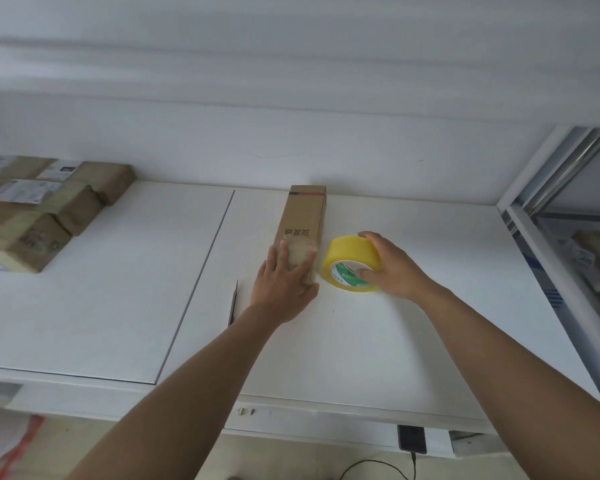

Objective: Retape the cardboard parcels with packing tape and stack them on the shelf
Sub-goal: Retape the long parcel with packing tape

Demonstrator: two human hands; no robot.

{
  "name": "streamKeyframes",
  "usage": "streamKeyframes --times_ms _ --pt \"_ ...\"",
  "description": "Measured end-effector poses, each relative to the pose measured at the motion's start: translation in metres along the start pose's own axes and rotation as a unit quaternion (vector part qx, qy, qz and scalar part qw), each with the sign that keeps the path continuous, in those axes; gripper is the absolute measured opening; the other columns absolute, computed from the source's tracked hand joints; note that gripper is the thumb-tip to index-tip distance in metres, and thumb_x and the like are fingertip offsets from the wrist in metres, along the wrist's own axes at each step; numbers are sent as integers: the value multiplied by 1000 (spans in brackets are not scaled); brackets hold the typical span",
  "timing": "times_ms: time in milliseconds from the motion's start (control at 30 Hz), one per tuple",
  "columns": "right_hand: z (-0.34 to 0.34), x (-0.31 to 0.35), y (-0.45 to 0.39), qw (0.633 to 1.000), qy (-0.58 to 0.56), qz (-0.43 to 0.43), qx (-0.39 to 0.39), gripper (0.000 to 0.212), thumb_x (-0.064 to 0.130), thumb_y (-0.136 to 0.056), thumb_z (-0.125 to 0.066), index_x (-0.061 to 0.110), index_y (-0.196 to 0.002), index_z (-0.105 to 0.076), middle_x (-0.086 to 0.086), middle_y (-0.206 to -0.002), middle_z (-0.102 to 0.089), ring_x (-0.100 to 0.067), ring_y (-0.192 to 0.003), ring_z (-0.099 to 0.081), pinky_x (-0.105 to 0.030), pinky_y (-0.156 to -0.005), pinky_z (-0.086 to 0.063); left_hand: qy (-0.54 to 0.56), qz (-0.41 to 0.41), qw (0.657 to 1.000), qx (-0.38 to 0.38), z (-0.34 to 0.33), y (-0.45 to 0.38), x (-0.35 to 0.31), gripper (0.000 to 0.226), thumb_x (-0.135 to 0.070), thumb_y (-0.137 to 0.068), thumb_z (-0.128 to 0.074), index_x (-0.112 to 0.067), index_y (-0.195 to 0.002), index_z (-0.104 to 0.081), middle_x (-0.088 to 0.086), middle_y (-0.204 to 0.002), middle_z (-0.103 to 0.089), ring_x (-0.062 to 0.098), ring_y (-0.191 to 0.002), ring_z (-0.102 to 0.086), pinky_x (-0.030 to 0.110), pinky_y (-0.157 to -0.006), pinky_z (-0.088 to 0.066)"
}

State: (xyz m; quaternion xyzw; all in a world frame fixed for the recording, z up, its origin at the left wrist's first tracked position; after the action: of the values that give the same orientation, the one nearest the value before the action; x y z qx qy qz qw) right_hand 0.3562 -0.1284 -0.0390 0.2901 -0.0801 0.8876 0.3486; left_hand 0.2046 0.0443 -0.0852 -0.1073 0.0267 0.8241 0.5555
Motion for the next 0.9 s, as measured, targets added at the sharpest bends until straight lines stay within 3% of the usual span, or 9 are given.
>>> streamKeyframes --times_ms 100,200,333,467,600,733,833,900 --pt "4 4 1 1000 -11 11 -13 68 29 -87 -74 24 -144 -38 2 -135 -51 -21 -117 -52 -27 -85 -37 57 4 998 -31 2 6 -3 69 -62 -92 -40 -44 -154 -14 20 -161 -12 43 -147 -14 50 -111 -38" --pt "12 21 1 999 -16 41 -28 73 26 -86 -75 24 -147 -37 0 -143 -48 -22 -123 -50 -26 -90 -36 178 32 983 -35 4 14 -2 66 -59 -92 -40 -49 -152 -16 16 -162 -17 38 -148 -18 51 -111 -38" --pt "26 56 2 993 -55 86 -51 77 26 -83 -79 24 -148 -37 2 -147 -46 -18 -130 -45 -20 -93 -30 350 46 931 -95 5 32 -1 61 -55 -89 -46 -49 -147 -32 0 -148 -41 29 -121 -57 48 -90 -55" --pt "22 83 6 987 -94 128 -34 77 26 -82 -80 28 -147 -39 12 -131 -45 -7 -118 -43 -18 -91 -31 441 74 884 -137 -4 54 3 50 -50 -95 -48 -38 -143 -44 -3 -128 -61 34 -128 -53 49 -94 -52" --pt "-1 83 9 968 -225 113 -21 70 35 -73 -79 34 -135 -46 12 -125 -53 -5 -107 -55 -16 -83 -44 487 106 851 -165 8 70 2 40 -39 -95 -49 -31 -134 -49 -9 -118 -64 0 -109 -60 26 -91 -50" --pt "-26 76 12 940 -330 76 -34 41 16 -79 -83 23 -109 -56 3 -106 -63 1 -95 -61 -13 -73 -49 419 113 878 -204 11 75 9 56 -47 -96 -46 -23 -146 -47 -3 -148 -48 8 -138 -42 38 -113 -39" --pt "-36 79 11 932 -352 80 -43 44 20 -76 -84 24 -107 -53 -2 -106 -62 -9 -96 -61 -14 -71 -50 356 104 910 -185 19 78 -1 65 -53 -95 -49 -26 -153 -36 -7 -157 -34 3 -140 -34 26 -110 -35" --pt "-42 78 8 928 -365 74 -35 48 20 -76 -84 25 -113 -53 -4 -111 -62 -15 -100 -62 -24 -79 -54 310 115 929 -168 19 78 -6 76 -52 -90 -62 -25 -154 -31 -7 -159 -32 7 -137 -38 25 -105 -37"
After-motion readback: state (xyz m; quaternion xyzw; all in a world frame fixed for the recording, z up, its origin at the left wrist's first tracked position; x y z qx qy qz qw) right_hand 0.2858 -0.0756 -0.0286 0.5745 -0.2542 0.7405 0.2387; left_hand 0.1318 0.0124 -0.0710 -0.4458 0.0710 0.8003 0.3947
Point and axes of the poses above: each hand's wrist, its own y-axis away from the middle knuckle, its own z-axis out of the back of the hand, x = y × z, the point moved 3 cm from there along -y, towards the middle knuckle
